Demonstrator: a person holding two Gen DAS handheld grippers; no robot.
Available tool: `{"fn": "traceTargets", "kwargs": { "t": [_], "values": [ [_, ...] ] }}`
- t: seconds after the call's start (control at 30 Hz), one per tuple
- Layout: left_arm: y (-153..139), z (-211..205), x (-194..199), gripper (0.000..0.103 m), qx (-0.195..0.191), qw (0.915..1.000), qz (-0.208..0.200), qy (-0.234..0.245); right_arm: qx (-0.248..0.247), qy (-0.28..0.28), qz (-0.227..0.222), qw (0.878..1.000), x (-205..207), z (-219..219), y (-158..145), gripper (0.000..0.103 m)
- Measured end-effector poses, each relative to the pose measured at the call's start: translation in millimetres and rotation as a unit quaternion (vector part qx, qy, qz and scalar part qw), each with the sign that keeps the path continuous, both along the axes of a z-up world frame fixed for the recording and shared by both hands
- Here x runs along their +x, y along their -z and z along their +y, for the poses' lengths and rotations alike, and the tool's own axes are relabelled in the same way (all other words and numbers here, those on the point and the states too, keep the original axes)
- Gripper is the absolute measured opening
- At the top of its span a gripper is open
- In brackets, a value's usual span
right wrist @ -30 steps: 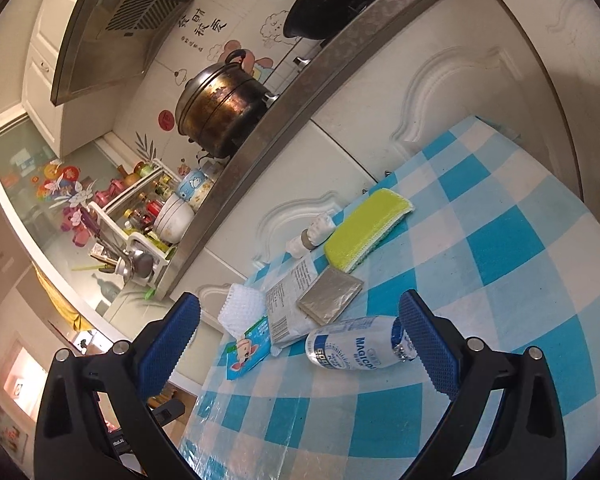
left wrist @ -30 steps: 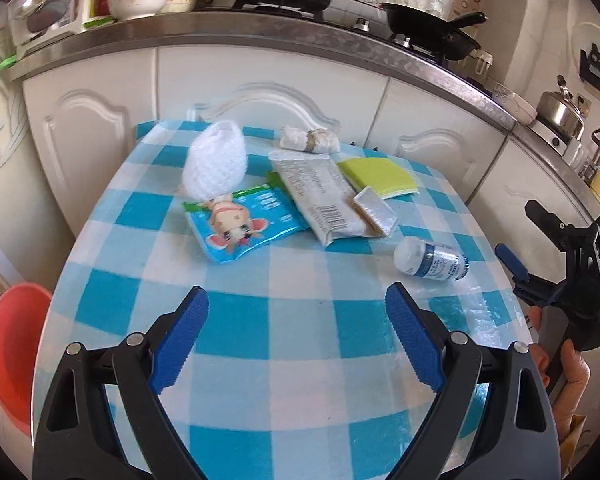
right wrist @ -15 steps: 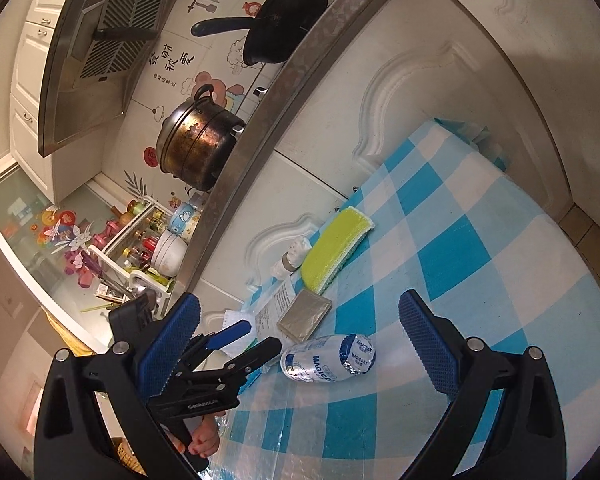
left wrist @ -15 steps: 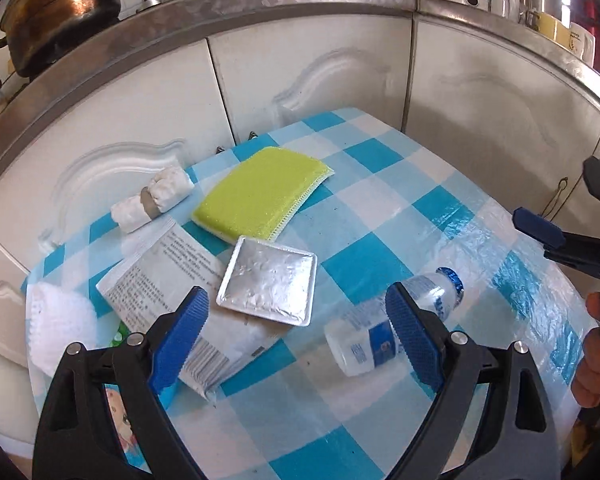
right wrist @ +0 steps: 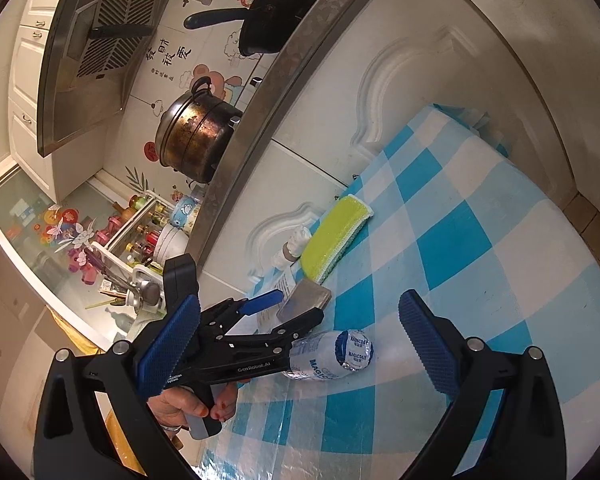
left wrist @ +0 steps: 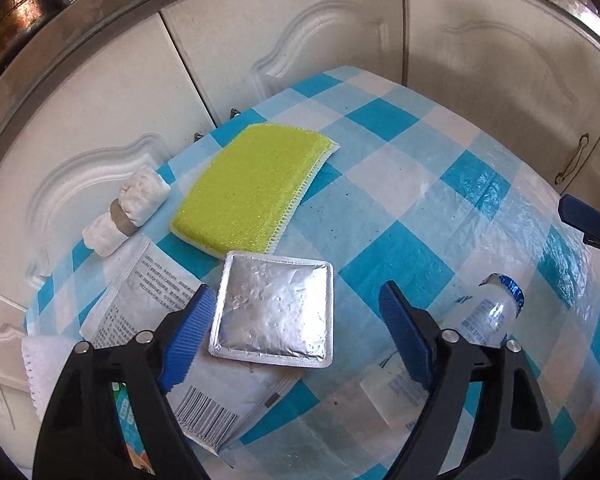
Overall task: Collect trash
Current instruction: 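Move the left gripper to the silver foil tray and grasp it, then grasp the white MAGICDAY bottle with the right gripper while the left gripper holds the foil tray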
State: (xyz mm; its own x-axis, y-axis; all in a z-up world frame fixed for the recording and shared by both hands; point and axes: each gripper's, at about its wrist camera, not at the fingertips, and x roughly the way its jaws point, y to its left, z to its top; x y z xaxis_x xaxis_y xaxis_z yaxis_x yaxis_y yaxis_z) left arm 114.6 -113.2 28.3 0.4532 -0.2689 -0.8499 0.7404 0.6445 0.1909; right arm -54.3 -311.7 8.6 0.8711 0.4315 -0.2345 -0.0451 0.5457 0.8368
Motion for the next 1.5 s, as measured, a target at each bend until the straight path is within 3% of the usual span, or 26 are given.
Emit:
{"fn": "traceTargets", "kwargs": {
  "t": [0.2,0.4,0.6,0.77,0.83,0.97,1.27,1.5],
  "values": [
    [5,0,1,0.077,-0.008,1.0,0.001,-0.006,-0.008,-0.004,0.005,1.0,0,3,0,0.098],
    [4,3,1,0.075,-0.025,0.9997,-0.003,-0.004,-0.046,-0.015,0.02,0.999,4,17,-3,0.098],
    [7,6,4,0.08,-0.034,0.9994,0.011,-0.003,-0.101,-0.025,0.024,0.994,7,35,-10,0.098],
    [11,10,7,0.079,-0.054,0.9978,0.035,-0.014,-0.118,-0.035,0.029,0.992,9,45,-9,0.098],
    [11,11,4,0.076,-0.062,0.9974,0.034,-0.014,-0.124,-0.036,0.031,0.991,11,46,-9,0.098],
    [10,13,1,0.058,-0.08,0.9958,0.039,-0.019,-0.128,-0.038,0.034,0.99,12,47,-7,0.098],
    [8,18,-2,0.049,-0.093,0.9943,0.029,-0.043,-0.146,-0.04,0.038,0.988,14,52,-7,0.098],
    [2,35,-4,0.034,-0.113,0.9898,0.026,-0.083,-0.192,-0.052,0.055,0.979,21,69,-8,0.098]
  ]
}}
